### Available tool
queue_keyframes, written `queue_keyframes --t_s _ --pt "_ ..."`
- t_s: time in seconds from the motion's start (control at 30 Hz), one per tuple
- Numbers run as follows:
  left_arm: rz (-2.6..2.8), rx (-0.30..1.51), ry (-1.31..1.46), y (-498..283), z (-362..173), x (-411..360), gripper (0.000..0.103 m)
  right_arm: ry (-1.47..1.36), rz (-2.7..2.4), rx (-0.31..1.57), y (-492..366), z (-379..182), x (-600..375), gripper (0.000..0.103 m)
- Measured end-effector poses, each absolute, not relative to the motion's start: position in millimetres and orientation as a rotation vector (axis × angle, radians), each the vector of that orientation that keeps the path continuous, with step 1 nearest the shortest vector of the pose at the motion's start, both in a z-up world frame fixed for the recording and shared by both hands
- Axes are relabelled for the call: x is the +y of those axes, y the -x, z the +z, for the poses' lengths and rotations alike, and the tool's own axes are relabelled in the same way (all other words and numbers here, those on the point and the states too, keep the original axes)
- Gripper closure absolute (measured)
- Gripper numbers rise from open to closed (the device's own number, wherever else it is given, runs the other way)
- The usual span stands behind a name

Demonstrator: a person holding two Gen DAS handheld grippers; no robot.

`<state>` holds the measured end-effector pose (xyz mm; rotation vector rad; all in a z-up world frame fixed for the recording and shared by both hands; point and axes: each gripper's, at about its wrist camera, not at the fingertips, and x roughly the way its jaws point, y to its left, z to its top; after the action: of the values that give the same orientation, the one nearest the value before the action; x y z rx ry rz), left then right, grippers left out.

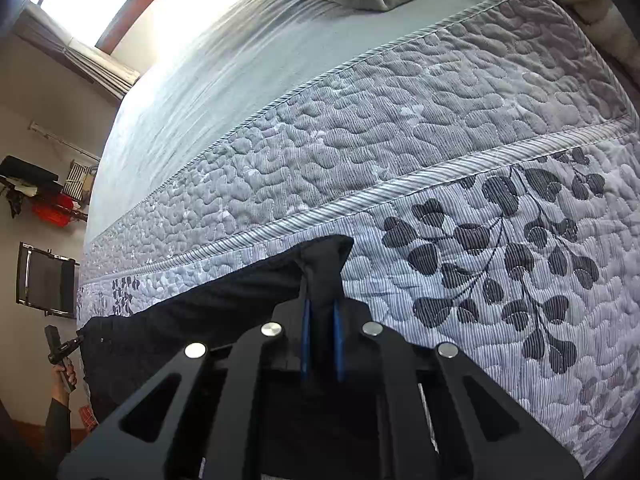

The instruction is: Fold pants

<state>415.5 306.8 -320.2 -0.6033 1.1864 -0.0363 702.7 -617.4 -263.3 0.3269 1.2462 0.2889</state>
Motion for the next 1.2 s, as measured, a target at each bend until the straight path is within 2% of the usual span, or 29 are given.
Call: queue_keyframes --t_s 0.03,0.6,1.2 --pt "-0.024 1.174 0.599 -414.3 -314.2 307.6 0.092 -0.322 0.281 1.228 -696.8 -254.7 -617.5 0.095" --pt "-0.120 1.007 0.549 -370.3 -196.4 285.2 0.093 -0.315 0.225 1.073 -571.8 -125.3 -637.1 0.096" --pt "-0.163 0.931 0.509 -287.5 -148.5 258.7 0.093 -0.283 0.167 1.001 -461.1 -133.7 -654.5 0.096"
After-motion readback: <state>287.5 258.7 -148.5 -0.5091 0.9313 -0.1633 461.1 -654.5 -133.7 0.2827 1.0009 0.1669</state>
